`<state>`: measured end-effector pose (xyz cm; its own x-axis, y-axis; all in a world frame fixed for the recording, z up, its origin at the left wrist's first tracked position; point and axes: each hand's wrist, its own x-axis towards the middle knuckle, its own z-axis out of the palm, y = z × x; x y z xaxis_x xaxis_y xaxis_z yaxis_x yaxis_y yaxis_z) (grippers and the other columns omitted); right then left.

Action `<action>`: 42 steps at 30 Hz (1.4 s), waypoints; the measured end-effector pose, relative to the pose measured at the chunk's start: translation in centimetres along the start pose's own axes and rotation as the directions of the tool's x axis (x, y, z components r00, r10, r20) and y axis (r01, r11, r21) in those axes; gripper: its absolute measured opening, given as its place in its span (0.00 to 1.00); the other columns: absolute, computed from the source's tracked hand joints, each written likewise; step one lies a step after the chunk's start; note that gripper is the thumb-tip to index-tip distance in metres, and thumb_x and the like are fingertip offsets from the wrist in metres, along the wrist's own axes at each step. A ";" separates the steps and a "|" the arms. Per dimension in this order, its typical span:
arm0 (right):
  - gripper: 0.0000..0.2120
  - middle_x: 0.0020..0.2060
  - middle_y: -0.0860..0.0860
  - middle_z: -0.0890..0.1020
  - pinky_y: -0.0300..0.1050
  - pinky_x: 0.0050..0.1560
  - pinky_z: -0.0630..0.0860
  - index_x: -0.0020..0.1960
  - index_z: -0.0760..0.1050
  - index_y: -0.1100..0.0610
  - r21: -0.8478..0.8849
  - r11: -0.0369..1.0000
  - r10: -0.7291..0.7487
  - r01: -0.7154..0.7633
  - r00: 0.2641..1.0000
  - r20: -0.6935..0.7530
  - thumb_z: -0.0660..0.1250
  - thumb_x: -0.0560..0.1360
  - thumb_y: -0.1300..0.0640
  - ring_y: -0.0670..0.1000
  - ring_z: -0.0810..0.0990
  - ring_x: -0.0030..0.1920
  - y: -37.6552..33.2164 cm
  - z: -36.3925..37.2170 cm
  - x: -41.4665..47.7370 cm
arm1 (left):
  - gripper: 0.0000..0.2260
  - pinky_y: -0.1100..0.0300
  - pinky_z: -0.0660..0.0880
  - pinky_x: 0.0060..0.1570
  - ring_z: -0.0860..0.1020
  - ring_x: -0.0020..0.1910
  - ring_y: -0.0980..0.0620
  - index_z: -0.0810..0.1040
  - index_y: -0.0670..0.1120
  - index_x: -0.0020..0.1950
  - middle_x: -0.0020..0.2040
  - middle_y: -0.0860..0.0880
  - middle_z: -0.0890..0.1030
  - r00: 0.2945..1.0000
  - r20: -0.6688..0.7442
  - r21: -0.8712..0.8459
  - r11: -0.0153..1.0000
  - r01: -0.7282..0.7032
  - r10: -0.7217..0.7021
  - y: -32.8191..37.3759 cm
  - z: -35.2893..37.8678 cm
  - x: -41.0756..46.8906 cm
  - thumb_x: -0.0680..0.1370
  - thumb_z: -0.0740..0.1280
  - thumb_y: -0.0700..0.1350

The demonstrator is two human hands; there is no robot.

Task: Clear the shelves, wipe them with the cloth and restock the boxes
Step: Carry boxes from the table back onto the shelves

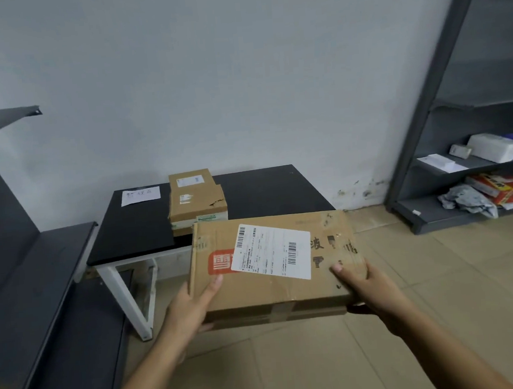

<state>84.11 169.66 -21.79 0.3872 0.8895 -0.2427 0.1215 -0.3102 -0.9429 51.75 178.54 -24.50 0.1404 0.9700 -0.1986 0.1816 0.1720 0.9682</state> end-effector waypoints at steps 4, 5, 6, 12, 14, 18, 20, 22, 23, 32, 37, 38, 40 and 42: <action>0.21 0.53 0.50 0.84 0.58 0.47 0.85 0.62 0.74 0.46 0.007 1.000 -0.003 0.003 1.000 0.011 0.74 0.73 0.41 0.55 0.84 0.53 -0.4 -2.0 5.9 | 0.26 0.50 0.84 0.45 0.82 0.54 0.49 0.73 0.57 0.67 0.56 0.51 0.82 1.000 -0.008 -0.016 1.000 -0.005 0.005 1.1 3.0 5.0 0.72 0.71 0.63; 0.22 0.54 0.50 0.84 0.59 0.47 0.85 0.62 0.74 0.46 0.008 1.000 -0.007 0.007 1.000 0.010 0.74 0.73 0.40 0.55 0.84 0.53 -0.5 -2.6 7.5 | 0.25 0.51 0.84 0.44 0.82 0.54 0.50 0.73 0.57 0.66 0.56 0.52 0.82 1.000 -0.015 -0.020 1.000 -0.008 0.008 1.5 3.9 6.2 0.72 0.70 0.63; 0.22 0.54 0.50 0.84 0.59 0.47 0.85 0.62 0.74 0.46 0.007 1.000 -0.010 0.010 1.000 0.011 0.74 0.72 0.39 0.55 0.84 0.53 -0.7 -3.2 9.2 | 0.24 0.52 0.84 0.44 0.82 0.53 0.51 0.73 0.57 0.66 0.55 0.53 0.82 1.000 -0.027 -0.023 1.000 -0.011 0.010 2.0 4.7 7.5 0.72 0.71 0.63; 0.22 0.55 0.50 0.83 0.56 0.47 0.86 0.62 0.73 0.44 -0.013 1.000 -0.022 0.023 0.998 0.051 0.74 0.72 0.39 0.55 0.83 0.54 -2.8 -6.3 17.6 | 0.23 0.54 0.83 0.43 0.82 0.53 0.51 0.73 0.56 0.65 0.55 0.52 0.82 0.998 -0.060 -0.026 1.000 -0.006 0.004 4.4 9.3 14.2 0.73 0.70 0.61; 0.18 0.54 0.49 0.83 0.56 0.47 0.85 0.59 0.73 0.42 -0.018 0.999 -0.030 0.031 0.998 0.056 0.73 0.73 0.40 0.54 0.83 0.54 -3.7 -7.0 20.1 | 0.21 0.52 0.83 0.47 0.82 0.55 0.50 0.73 0.57 0.65 0.56 0.51 0.82 0.998 -0.068 -0.055 0.998 0.000 -0.004 4.9 10.5 16.2 0.74 0.70 0.60; 0.20 0.54 0.49 0.83 0.55 0.46 0.85 0.60 0.73 0.43 -0.030 0.999 -0.028 0.030 0.996 0.082 0.73 0.73 0.39 0.54 0.83 0.54 -4.5 -7.6 24.3 | 0.21 0.48 0.82 0.49 0.80 0.56 0.48 0.72 0.58 0.65 0.56 0.52 0.81 0.996 -0.079 -0.083 0.996 0.029 -0.036 5.9 12.0 20.3 0.74 0.70 0.60; 0.21 0.54 0.49 0.84 0.55 0.47 0.85 0.62 0.73 0.44 -0.021 0.999 -0.028 0.029 0.996 0.080 0.73 0.73 0.39 0.54 0.83 0.55 -4.8 -7.8 26.5 | 0.21 0.47 0.82 0.50 0.80 0.55 0.50 0.72 0.59 0.64 0.55 0.55 0.80 0.997 -0.068 -0.097 0.995 0.038 -0.045 6.3 12.6 22.3 0.73 0.70 0.61; 0.21 0.54 0.48 0.84 0.56 0.47 0.85 0.62 0.74 0.44 -0.023 0.999 -0.022 0.024 0.997 0.075 0.73 0.73 0.40 0.54 0.83 0.55 -5.3 -7.8 28.8 | 0.21 0.47 0.82 0.49 0.80 0.54 0.52 0.72 0.60 0.63 0.54 0.56 0.80 0.997 -0.063 -0.101 0.994 0.040 -0.046 6.8 13.0 24.4 0.72 0.70 0.61; 0.20 0.54 0.49 0.84 0.56 0.47 0.85 0.62 0.74 0.43 -0.026 0.999 -0.021 0.023 0.997 0.075 0.73 0.73 0.40 0.55 0.83 0.54 -5.6 -7.7 29.9 | 0.21 0.46 0.82 0.50 0.79 0.54 0.52 0.71 0.60 0.63 0.54 0.56 0.80 0.997 -0.064 -0.099 0.994 0.042 -0.048 7.0 13.1 25.5 0.72 0.70 0.61; 0.20 0.54 0.49 0.84 0.55 0.47 0.86 0.62 0.73 0.44 -0.052 0.998 -0.017 0.020 0.999 0.051 0.72 0.73 0.39 0.55 0.84 0.53 -8.3 -5.7 40.4 | 0.27 0.42 0.81 0.53 0.78 0.56 0.48 0.71 0.58 0.64 0.54 0.55 0.78 0.995 -0.061 -0.123 0.990 0.068 -0.076 8.6 13.3 37.7 0.69 0.72 0.64; 0.20 0.54 0.50 0.83 0.56 0.46 0.85 0.61 0.74 0.45 -0.064 0.998 -0.025 0.027 0.999 0.025 0.72 0.74 0.40 0.55 0.83 0.54 -10.5 -4.2 45.9 | 0.27 0.42 0.82 0.52 0.79 0.54 0.50 0.71 0.59 0.63 0.55 0.56 0.79 0.998 -0.029 -0.117 0.991 0.058 -0.062 10.2 12.8 44.4 0.68 0.72 0.66; 0.20 0.55 0.50 0.83 0.56 0.47 0.85 0.62 0.74 0.45 -0.070 0.997 -0.031 0.032 0.999 0.020 0.72 0.73 0.39 0.55 0.83 0.54 -10.9 -3.9 46.9 | 0.26 0.42 0.82 0.52 0.79 0.54 0.50 0.71 0.59 0.63 0.54 0.56 0.79 0.998 -0.026 -0.112 0.992 0.049 -0.053 10.6 12.7 45.7 0.68 0.72 0.65; 0.24 0.55 0.50 0.83 0.56 0.47 0.85 0.63 0.74 0.47 -0.089 0.996 -0.032 0.033 0.999 0.018 0.72 0.72 0.37 0.56 0.83 0.55 -11.5 -3.5 48.9 | 0.26 0.42 0.81 0.53 0.78 0.56 0.49 0.71 0.59 0.63 0.54 0.56 0.79 0.998 -0.025 -0.111 0.993 0.050 -0.053 11.1 12.6 47.9 0.68 0.72 0.65; 0.25 0.55 0.50 0.83 0.56 0.48 0.85 0.63 0.74 0.47 -0.112 0.994 -0.019 0.021 1.000 0.024 0.72 0.72 0.37 0.56 0.83 0.55 -12.1 -3.2 50.4 | 0.26 0.42 0.81 0.54 0.79 0.56 0.49 0.71 0.59 0.63 0.55 0.55 0.79 0.997 -0.020 -0.113 0.991 0.066 -0.069 11.1 12.5 49.5 0.69 0.72 0.64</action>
<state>105.08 217.21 -21.93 0.3628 0.9029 -0.2305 0.2311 -0.3268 -0.9164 72.92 226.31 -25.50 0.1081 0.9591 -0.2618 0.0792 0.2542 0.9639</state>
